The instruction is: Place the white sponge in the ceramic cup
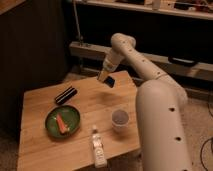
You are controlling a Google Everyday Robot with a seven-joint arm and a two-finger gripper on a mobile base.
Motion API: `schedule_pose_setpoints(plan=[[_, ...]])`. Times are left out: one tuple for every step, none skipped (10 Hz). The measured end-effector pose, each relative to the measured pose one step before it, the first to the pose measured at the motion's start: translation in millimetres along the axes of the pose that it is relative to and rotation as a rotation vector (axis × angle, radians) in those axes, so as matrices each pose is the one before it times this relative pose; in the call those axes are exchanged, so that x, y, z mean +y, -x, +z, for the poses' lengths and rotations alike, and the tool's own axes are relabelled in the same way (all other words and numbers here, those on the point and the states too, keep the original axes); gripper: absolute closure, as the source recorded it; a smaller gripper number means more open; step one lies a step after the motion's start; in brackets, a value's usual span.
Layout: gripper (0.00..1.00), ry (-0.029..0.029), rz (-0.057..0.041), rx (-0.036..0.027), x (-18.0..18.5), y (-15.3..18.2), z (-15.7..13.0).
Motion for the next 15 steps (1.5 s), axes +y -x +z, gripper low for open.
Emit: schedule_pose_setpoints(plan=[[1.0,-0.00061,0.00956,0.06073,-8.61,8.71,-30.14],[1.0,-0.00413,0.0113,0.07894,-11.61,10.33,-31.55],[1.0,-0.00363,0.01099,0.05852,-7.23,7.36,-18.46],[1.0,-0.00826,0.0173,0.08563,-9.22,9.81,-20.83],[1.0,-0.02355,0.01364,0.12123,-14.61,5.92,-17.47],[1.0,-0.0246,0.00605,0.08177,-14.87,2.42,-7.01],[1.0,-0.02757,0.00413,0.04877,-17.11,0.65,-2.08],[1.0,-0.02783,0.00086,0.02151,-16.69,-0.26,2.71],[1.0,-0.02752,0.00021,0.01378,-20.71,1.29,3.59],[1.0,-0.02028,0.00063,0.00235,-22.22,3.47,1.29],[1.0,-0.01558,-0.00137,-0.00333,-19.15,1.88,1.91],[1.0,-0.00975,0.00123,-0.00931,-22.84,4.76,3.58],[1.0,0.02074,0.01005,0.00037,-16.13,8.77,-4.23],[1.0,0.03963,0.00116,0.00618,-13.38,8.52,-5.97],[1.0,0.05027,-0.01124,0.01514,-15.47,13.27,-3.45]])
